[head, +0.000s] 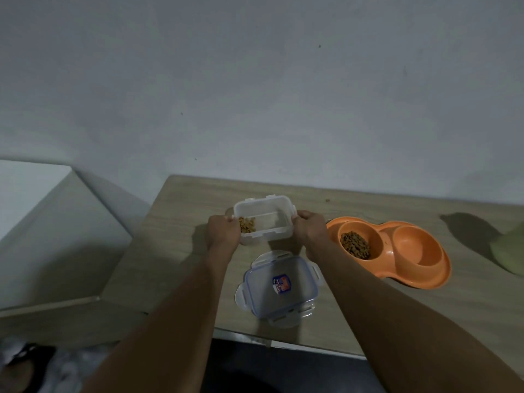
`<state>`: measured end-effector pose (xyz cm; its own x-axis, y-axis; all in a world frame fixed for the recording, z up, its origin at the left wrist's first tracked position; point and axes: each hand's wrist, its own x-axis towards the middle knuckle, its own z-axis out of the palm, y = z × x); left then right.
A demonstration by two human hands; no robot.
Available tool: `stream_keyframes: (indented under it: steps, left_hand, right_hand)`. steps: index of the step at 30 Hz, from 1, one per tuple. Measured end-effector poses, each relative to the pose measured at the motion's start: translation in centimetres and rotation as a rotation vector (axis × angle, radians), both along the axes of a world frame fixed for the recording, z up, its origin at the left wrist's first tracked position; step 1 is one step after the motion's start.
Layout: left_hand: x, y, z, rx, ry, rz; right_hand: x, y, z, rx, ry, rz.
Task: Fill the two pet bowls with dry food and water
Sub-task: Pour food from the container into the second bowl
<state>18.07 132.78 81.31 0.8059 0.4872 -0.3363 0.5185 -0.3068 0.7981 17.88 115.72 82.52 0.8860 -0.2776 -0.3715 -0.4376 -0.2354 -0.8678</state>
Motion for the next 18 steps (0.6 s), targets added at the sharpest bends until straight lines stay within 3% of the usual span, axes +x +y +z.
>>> stream_keyframes:
  steps: [9, 14, 18]
  left_hand:
    - [0.5, -0.1, 0.1, 0.065, 0.044, -0.013]
    - [0.0, -0.6, 2.2, 0.307, 0.099, -0.058]
    - [0.0, -1.9, 4.2, 0.394, -0.025, -0.053]
  right_hand:
    - [0.4, 0.2, -0.7, -0.009, -0.012, -0.022]
    - [-0.2, -0.2, -0.2, -0.022, -0.018, -0.046]
    - [-0.9, -1.9, 1.2, -0.054, -0.093, -0.123]
